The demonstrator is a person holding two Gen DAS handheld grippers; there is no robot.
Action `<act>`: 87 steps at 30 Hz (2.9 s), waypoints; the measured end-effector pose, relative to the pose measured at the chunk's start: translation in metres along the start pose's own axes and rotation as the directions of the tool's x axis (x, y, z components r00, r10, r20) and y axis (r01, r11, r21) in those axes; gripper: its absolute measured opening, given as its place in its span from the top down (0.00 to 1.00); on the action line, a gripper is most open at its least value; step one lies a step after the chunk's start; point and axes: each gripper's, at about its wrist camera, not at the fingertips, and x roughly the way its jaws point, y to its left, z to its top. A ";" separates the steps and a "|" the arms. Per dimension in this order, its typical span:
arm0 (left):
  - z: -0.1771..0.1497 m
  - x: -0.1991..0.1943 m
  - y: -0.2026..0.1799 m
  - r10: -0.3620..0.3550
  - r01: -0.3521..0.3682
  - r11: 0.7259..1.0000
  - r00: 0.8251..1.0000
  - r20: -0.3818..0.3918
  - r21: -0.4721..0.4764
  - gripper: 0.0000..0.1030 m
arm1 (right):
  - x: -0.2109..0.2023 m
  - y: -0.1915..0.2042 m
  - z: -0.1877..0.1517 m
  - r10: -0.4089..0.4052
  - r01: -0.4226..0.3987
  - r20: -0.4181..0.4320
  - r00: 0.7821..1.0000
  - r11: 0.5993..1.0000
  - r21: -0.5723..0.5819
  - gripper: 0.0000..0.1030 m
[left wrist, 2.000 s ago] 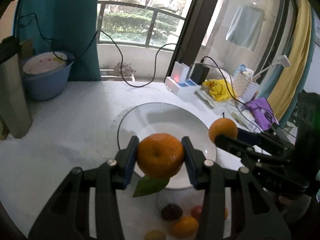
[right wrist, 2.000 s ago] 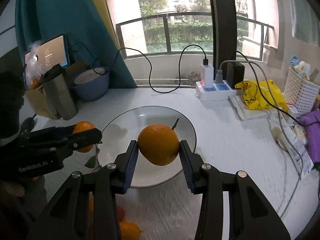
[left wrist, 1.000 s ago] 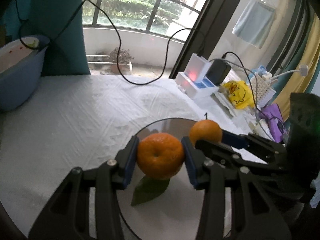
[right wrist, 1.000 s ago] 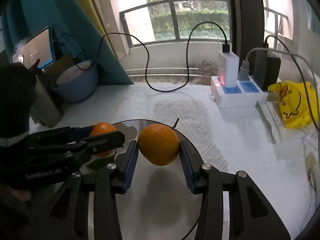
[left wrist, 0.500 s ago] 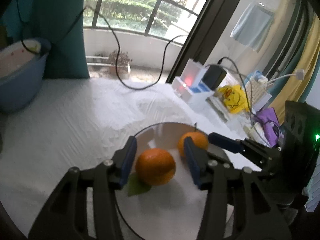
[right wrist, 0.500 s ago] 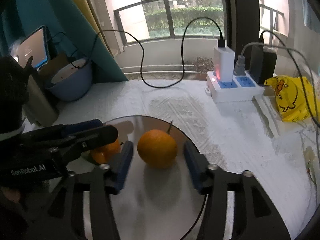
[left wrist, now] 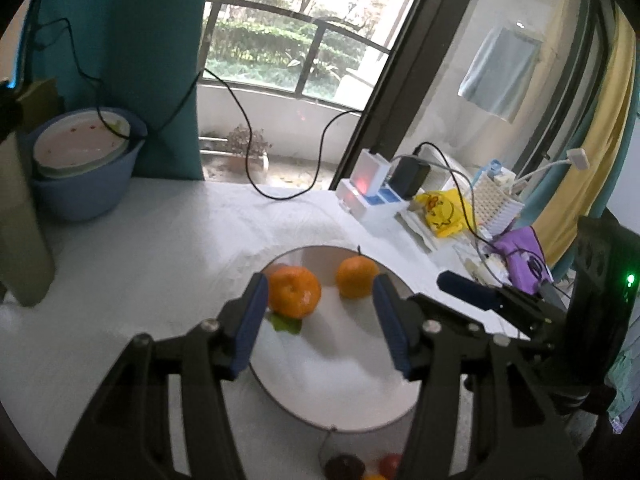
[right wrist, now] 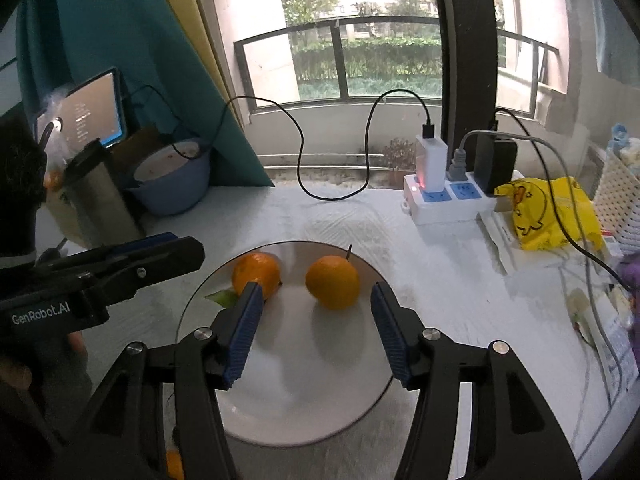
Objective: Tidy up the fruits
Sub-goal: 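Lower both fruits into the bowl and open both grippers, then move both grippers back to the fruit cluster, then grasp the dark purple fruit with the left gripper while the right grasps an orange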
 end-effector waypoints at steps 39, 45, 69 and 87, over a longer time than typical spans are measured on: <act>-0.139 -0.090 -0.014 0.074 -0.077 0.995 0.996 -0.054 -0.063 0.46 | -0.075 0.025 -0.099 0.035 -0.033 -0.064 0.997 0.999 0.019 0.42; -0.161 -0.087 -0.018 0.089 -0.096 0.993 0.991 -0.097 -0.068 0.46 | -0.072 0.029 -0.115 0.052 -0.050 -0.093 0.994 0.998 0.025 0.42; -0.169 -0.071 -0.026 0.148 -0.145 0.989 0.979 -0.142 0.036 0.51 | -0.053 0.030 -0.129 0.099 -0.093 -0.150 0.984 0.995 0.047 0.43; -0.166 -0.072 -0.024 0.067 -0.064 0.998 0.986 -0.153 0.019 0.74 | -0.047 0.032 -0.129 0.115 -0.110 -0.175 0.978 0.993 0.042 0.59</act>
